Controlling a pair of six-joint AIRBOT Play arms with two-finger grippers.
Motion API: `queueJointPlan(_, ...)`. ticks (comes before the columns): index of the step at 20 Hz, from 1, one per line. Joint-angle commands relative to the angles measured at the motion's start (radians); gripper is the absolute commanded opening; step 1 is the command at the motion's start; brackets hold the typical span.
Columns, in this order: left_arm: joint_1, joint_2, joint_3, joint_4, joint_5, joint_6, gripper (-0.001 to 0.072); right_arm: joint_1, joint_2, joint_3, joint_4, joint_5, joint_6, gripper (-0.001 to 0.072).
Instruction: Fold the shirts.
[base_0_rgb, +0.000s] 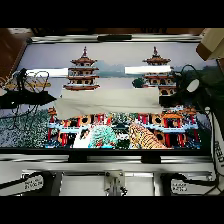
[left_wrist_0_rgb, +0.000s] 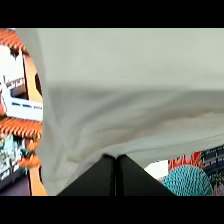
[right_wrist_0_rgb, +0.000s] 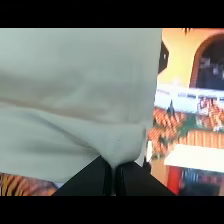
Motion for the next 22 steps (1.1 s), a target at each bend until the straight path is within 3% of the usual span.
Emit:
queueJointPlan(1, -0.042, -0.209, 0.190, 0.009, 0.025, -0.069, 0.0035, 0.064, -0.138, 0.126, -0.069, -0.113, 0.073, 0.0062)
queueJointPlan(7, -0.065, -0.388, 0.270, 0.008, -0.029, -0.131, 0.0040, 0.070, -0.262, 0.202, -0.072, -0.132, 0.137, 0.0079)
queueJointPlan(8, -0.065, -0.401, 0.270, 0.006, -0.063, -0.130, 0.0096, 0.070, -0.265, 0.202, -0.064, -0.122, 0.136, 0.0182)
queueJointPlan(9, -0.062, -0.403, 0.270, 0.006, -0.092, -0.130, 0.0296, 0.070, -0.259, 0.206, -0.064, -0.102, 0.123, 0.0435)
queueJointPlan(10, -0.055, -0.399, 0.276, 0.006, -0.121, -0.130, 0.0477, 0.066, -0.246, 0.216, -0.072, -0.072, 0.093, 0.0504)
queueJointPlan(11, -0.043, -0.394, 0.288, 0.005, -0.155, -0.130, 0.0532, 0.058, -0.225, 0.227, -0.089, -0.047, 0.069, 0.0504)
queueJointPlan(14, -0.006, -0.379, 0.351, 0.005, -0.257, -0.131, 0.0532, 0.010, -0.159, 0.234, -0.088, -0.079, 0.041, 0.0513)
queueJointPlan(15, 0.002, -0.374, 0.372, 0.004, -0.285, -0.132, 0.0532, -0.013, -0.161, 0.233, -0.050, -0.092, 0.041, 0.0672)
queueJointPlan(19, 0.004, -0.368, 0.433, -0.019, -0.367, -0.138, 0.0532, -0.105, -0.253, 0.233, 0.220, -0.029, -0.003, 0.0672)
queueJointPlan(22, 0.005, -0.365, 0.438, -0.141, -0.382, -0.138, 0.0531, -0.119, -0.311, 0.233, 0.300, 0.029, -0.080, 0.0670)
